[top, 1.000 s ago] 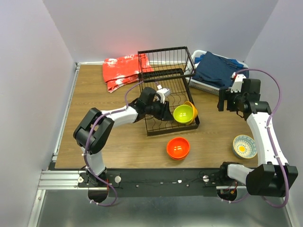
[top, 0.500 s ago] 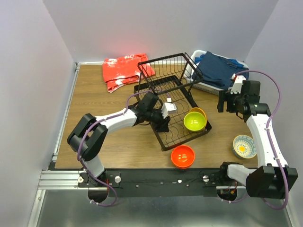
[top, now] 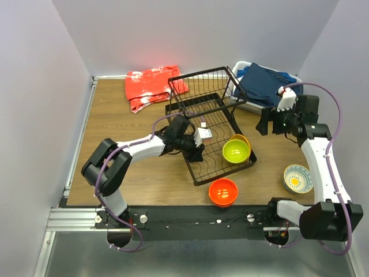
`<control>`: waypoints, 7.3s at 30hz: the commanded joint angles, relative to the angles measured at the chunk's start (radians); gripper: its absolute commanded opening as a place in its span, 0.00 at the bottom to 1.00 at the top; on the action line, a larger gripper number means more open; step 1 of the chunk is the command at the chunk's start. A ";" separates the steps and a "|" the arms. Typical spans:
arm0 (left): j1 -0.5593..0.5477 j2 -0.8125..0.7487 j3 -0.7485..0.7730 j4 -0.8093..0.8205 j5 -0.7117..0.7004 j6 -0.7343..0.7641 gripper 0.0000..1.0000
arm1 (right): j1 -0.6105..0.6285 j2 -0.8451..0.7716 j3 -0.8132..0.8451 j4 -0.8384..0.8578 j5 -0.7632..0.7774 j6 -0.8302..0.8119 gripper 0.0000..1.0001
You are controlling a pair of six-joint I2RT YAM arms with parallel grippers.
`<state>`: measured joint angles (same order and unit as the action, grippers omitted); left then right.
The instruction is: Load the bowls into the dish rack
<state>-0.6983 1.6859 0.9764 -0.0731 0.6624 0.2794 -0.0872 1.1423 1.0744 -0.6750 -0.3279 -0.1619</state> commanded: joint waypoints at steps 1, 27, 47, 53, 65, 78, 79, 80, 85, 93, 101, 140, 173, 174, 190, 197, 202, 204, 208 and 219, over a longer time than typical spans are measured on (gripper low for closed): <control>0.042 -0.054 -0.024 0.248 0.032 0.072 0.46 | -0.006 0.043 0.085 0.041 -0.172 0.005 0.96; 0.183 0.150 0.019 0.311 0.238 -0.106 0.52 | -0.005 0.195 0.271 0.051 -0.229 0.019 0.98; 0.180 0.115 -0.061 0.567 0.244 -0.815 0.52 | -0.005 0.066 0.142 0.052 -0.237 0.036 0.99; 0.180 0.087 -0.134 0.624 0.247 -0.862 0.52 | -0.005 0.042 0.111 0.057 -0.238 0.035 0.99; 0.180 -0.031 -0.209 0.521 0.247 -0.734 0.52 | -0.005 -0.007 0.055 0.049 -0.243 0.039 0.99; 0.071 -0.374 -0.326 0.127 0.171 -0.387 0.52 | -0.005 -0.003 0.065 0.046 -0.253 0.025 0.99; 0.050 -0.397 -0.326 0.098 0.137 -0.335 0.52 | -0.005 -0.006 0.065 0.046 -0.250 0.025 0.99; 0.021 -0.419 -0.323 0.075 0.078 -0.286 0.52 | -0.005 -0.007 0.064 0.043 -0.250 0.025 0.99; -0.079 -0.394 -0.190 -0.088 -0.058 0.032 0.52 | -0.005 -0.016 0.084 0.041 -0.255 0.038 0.99; -0.095 -0.272 -0.045 -0.125 -0.124 0.306 0.52 | -0.005 -0.055 0.064 0.054 -0.241 0.051 0.99; -0.158 -0.123 0.056 -0.133 -0.184 0.451 0.47 | -0.005 -0.079 0.055 0.069 -0.232 0.073 0.99; -0.227 0.081 0.143 0.027 -0.319 0.529 0.37 | -0.006 -0.110 -0.001 0.101 -0.189 0.091 1.00; -0.133 -0.238 0.002 0.126 -0.044 -0.038 0.00 | -0.022 -0.119 0.019 0.088 -0.172 0.088 1.00; -0.133 -0.239 -0.033 0.169 -0.032 -0.087 0.00 | -0.022 -0.116 0.022 0.084 -0.172 0.090 1.00; -0.104 -0.197 -0.185 0.845 -0.337 -1.005 0.00 | -0.022 -0.039 0.036 0.071 -0.174 0.076 1.00; -0.083 -0.167 -0.228 0.868 -0.411 -1.151 0.00 | -0.022 -0.004 0.056 0.084 -0.174 0.076 1.00; -0.081 -0.158 -0.286 0.903 -0.426 -1.188 0.00 | -0.023 0.023 0.085 0.074 -0.174 0.075 1.00; -0.082 -0.149 -0.294 0.924 -0.429 -1.186 0.00 | -0.023 0.034 0.090 0.075 -0.175 0.076 1.00; -0.084 -0.101 -0.297 0.967 -0.420 -1.186 0.00 | -0.023 0.057 0.091 0.087 -0.175 0.076 1.00; -0.089 0.018 -0.272 1.110 -0.351 -1.279 0.00 | -0.023 0.053 0.070 0.072 -0.168 0.061 1.00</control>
<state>-0.7856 1.6707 0.6788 0.8791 0.2749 -0.9569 -0.1051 1.1976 1.1397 -0.5884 -0.5106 -0.0803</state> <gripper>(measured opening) 0.096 0.998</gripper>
